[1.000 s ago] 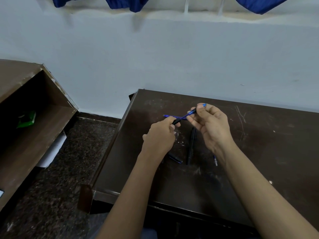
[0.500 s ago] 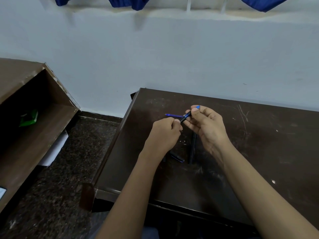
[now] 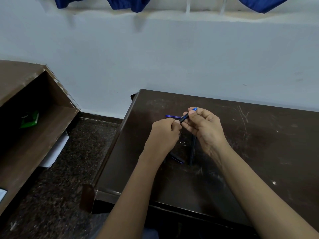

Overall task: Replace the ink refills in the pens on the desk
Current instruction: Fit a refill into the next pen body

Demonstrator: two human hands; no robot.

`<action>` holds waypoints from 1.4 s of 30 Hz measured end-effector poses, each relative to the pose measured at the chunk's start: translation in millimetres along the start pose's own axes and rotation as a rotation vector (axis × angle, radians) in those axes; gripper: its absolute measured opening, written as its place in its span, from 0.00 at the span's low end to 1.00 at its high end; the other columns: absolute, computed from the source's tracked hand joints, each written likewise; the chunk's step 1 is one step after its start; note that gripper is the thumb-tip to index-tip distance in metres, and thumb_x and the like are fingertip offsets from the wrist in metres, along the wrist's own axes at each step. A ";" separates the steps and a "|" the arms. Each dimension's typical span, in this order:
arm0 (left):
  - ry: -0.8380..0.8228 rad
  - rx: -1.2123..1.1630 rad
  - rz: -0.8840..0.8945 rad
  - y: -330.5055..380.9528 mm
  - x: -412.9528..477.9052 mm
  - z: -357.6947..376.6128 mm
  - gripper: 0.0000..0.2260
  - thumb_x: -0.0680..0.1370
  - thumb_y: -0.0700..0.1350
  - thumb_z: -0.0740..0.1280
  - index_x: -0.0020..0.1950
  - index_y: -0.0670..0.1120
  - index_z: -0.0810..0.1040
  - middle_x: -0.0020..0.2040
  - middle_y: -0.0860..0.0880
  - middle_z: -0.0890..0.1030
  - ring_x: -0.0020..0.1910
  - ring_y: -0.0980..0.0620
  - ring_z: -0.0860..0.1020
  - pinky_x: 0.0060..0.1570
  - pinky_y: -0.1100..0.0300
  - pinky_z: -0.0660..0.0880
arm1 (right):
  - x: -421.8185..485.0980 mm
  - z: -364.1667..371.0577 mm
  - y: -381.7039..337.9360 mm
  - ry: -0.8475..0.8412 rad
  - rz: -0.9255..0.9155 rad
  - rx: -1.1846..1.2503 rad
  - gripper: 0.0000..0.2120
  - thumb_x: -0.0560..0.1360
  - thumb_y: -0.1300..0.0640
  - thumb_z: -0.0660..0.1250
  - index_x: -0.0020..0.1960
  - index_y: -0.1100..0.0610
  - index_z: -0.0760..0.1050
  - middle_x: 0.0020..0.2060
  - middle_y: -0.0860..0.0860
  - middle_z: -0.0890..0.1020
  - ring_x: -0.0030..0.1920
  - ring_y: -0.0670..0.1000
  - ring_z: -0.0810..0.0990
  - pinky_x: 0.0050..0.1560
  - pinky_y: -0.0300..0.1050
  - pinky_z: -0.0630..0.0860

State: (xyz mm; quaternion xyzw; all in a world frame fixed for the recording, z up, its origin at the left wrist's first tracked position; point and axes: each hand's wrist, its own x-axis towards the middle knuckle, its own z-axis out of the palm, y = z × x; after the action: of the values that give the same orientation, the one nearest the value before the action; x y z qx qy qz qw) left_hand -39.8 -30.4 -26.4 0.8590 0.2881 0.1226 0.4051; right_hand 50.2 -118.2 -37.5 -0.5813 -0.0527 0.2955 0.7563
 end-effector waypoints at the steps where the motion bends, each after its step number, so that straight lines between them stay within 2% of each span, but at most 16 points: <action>1: 0.004 -0.004 0.011 -0.8 -0.1 -0.5 0.08 0.81 0.42 0.59 0.45 0.43 0.76 0.40 0.49 0.80 0.35 0.57 0.76 0.35 0.74 0.71 | 0.0 0.0 -0.1 -0.004 0.002 0.001 0.06 0.78 0.63 0.64 0.53 0.62 0.76 0.42 0.55 0.83 0.38 0.46 0.84 0.50 0.46 0.82; 3: 0.027 -0.003 0.039 -2.1 -1.1 -1.7 0.03 0.78 0.40 0.63 0.46 0.46 0.74 0.37 0.53 0.76 0.32 0.60 0.73 0.32 0.78 0.69 | -0.6 0.3 -0.2 -0.013 0.007 0.012 0.05 0.78 0.63 0.64 0.52 0.62 0.76 0.42 0.55 0.83 0.37 0.46 0.84 0.49 0.45 0.82; 5: 0.046 -0.010 0.050 -3.7 -1.1 -1.6 0.01 0.77 0.41 0.65 0.47 0.45 0.73 0.39 0.52 0.77 0.33 0.59 0.74 0.31 0.74 0.70 | -1.3 1.2 -0.2 -0.023 0.005 0.024 0.04 0.78 0.64 0.64 0.52 0.62 0.76 0.41 0.55 0.83 0.37 0.46 0.85 0.48 0.44 0.82; 7: 0.055 -0.009 0.019 -4.6 0.2 1.1 0.06 0.79 0.46 0.63 0.49 0.43 0.75 0.41 0.48 0.79 0.36 0.57 0.76 0.32 0.71 0.69 | -1.6 1.7 -0.1 -0.034 -0.002 0.027 0.05 0.78 0.64 0.64 0.52 0.63 0.76 0.40 0.55 0.83 0.38 0.47 0.84 0.45 0.43 0.82; 11: 0.018 0.007 -0.030 -4.0 2.9 4.4 0.15 0.82 0.46 0.56 0.42 0.43 0.78 0.43 0.44 0.83 0.40 0.52 0.80 0.44 0.63 0.75 | -0.8 0.3 1.6 -0.030 0.007 0.009 0.07 0.78 0.63 0.64 0.54 0.64 0.76 0.41 0.54 0.84 0.41 0.50 0.84 0.47 0.44 0.82; 13: 0.047 0.027 0.011 -4.7 2.0 2.7 0.10 0.80 0.45 0.60 0.43 0.44 0.78 0.38 0.49 0.81 0.36 0.56 0.78 0.40 0.70 0.73 | -0.2 -0.2 2.3 -0.029 0.007 0.007 0.06 0.78 0.63 0.64 0.53 0.63 0.76 0.40 0.54 0.84 0.40 0.51 0.84 0.47 0.45 0.82; 15: 0.095 0.009 0.029 -5.7 0.3 0.5 0.06 0.77 0.46 0.66 0.43 0.45 0.76 0.35 0.52 0.78 0.32 0.57 0.75 0.34 0.71 0.70 | -0.4 0.2 2.1 -0.030 0.007 0.013 0.05 0.77 0.63 0.65 0.52 0.63 0.77 0.40 0.54 0.84 0.39 0.49 0.84 0.44 0.43 0.82; 17: 0.085 -0.061 -0.009 -6.3 0.5 2.0 0.07 0.76 0.48 0.67 0.45 0.44 0.75 0.38 0.49 0.80 0.35 0.54 0.78 0.37 0.65 0.73 | -0.8 1.1 2.0 -0.034 0.005 0.018 0.05 0.77 0.63 0.65 0.51 0.62 0.77 0.40 0.54 0.84 0.38 0.48 0.84 0.42 0.42 0.82; 20: 0.017 -0.151 -0.106 -3.4 0.9 5.0 0.15 0.81 0.50 0.59 0.46 0.40 0.78 0.40 0.45 0.82 0.33 0.54 0.79 0.40 0.58 0.77 | -1.6 1.7 2.2 -0.043 0.004 0.022 0.06 0.77 0.63 0.65 0.52 0.63 0.77 0.40 0.55 0.84 0.37 0.47 0.84 0.42 0.41 0.81; 24: 0.055 -0.113 -0.058 -3.4 1.7 3.3 0.14 0.81 0.47 0.59 0.43 0.40 0.80 0.38 0.45 0.83 0.34 0.52 0.81 0.42 0.61 0.79 | -1.6 1.1 2.8 -0.035 0.016 0.031 0.06 0.77 0.63 0.65 0.52 0.63 0.77 0.41 0.55 0.84 0.39 0.49 0.84 0.41 0.39 0.81; 27: 0.122 -0.070 0.008 -6.4 1.7 0.5 0.07 0.76 0.47 0.68 0.41 0.44 0.78 0.33 0.52 0.80 0.32 0.57 0.78 0.35 0.71 0.74 | -1.5 1.7 2.3 -0.030 0.016 0.041 0.06 0.77 0.63 0.65 0.53 0.64 0.77 0.40 0.55 0.84 0.37 0.48 0.83 0.40 0.38 0.80; 29: 0.127 -0.091 0.003 -6.8 0.5 0.2 0.08 0.74 0.49 0.71 0.42 0.46 0.77 0.32 0.53 0.78 0.30 0.59 0.76 0.31 0.73 0.73 | -1.7 1.8 1.6 -0.030 0.017 0.029 0.05 0.77 0.63 0.65 0.52 0.63 0.77 0.39 0.54 0.84 0.36 0.47 0.83 0.37 0.38 0.80; 32: 0.069 -0.148 -0.096 -7.3 3.1 2.8 0.16 0.79 0.52 0.63 0.41 0.42 0.80 0.32 0.49 0.81 0.31 0.54 0.80 0.35 0.64 0.78 | -1.7 0.9 2.0 -0.031 0.020 0.006 0.04 0.77 0.62 0.66 0.50 0.61 0.78 0.39 0.53 0.84 0.36 0.45 0.83 0.40 0.38 0.80; 34: 0.028 -0.172 -0.141 -5.4 3.1 3.1 0.18 0.81 0.50 0.59 0.39 0.42 0.81 0.30 0.50 0.81 0.28 0.57 0.80 0.32 0.69 0.76 | -1.7 0.4 2.6 -0.028 0.020 -0.020 0.03 0.76 0.62 0.66 0.48 0.60 0.79 0.39 0.52 0.84 0.36 0.45 0.82 0.41 0.38 0.80; 39: 0.115 -0.057 -0.003 -6.5 -0.2 -0.7 0.10 0.74 0.51 0.70 0.44 0.44 0.77 0.35 0.51 0.79 0.32 0.57 0.77 0.33 0.63 0.74 | -3.0 2.1 0.8 -0.026 0.015 -0.002 0.03 0.77 0.62 0.66 0.45 0.60 0.78 0.37 0.52 0.84 0.34 0.46 0.81 0.39 0.37 0.80; 42: 0.076 -0.110 -0.100 -4.7 -0.4 1.5 0.14 0.78 0.54 0.64 0.44 0.44 0.79 0.36 0.48 0.82 0.34 0.52 0.80 0.39 0.57 0.78 | -2.6 1.8 1.6 -0.026 0.018 -0.018 0.03 0.76 0.62 0.66 0.45 0.60 0.79 0.38 0.52 0.84 0.37 0.47 0.81 0.43 0.38 0.81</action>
State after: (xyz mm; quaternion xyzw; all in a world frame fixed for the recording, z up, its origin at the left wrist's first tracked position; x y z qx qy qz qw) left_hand -41.3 -29.2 -31.0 0.8148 0.3384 0.1503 0.4461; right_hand 46.7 -117.8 -37.7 -0.5844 -0.0602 0.3092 0.7478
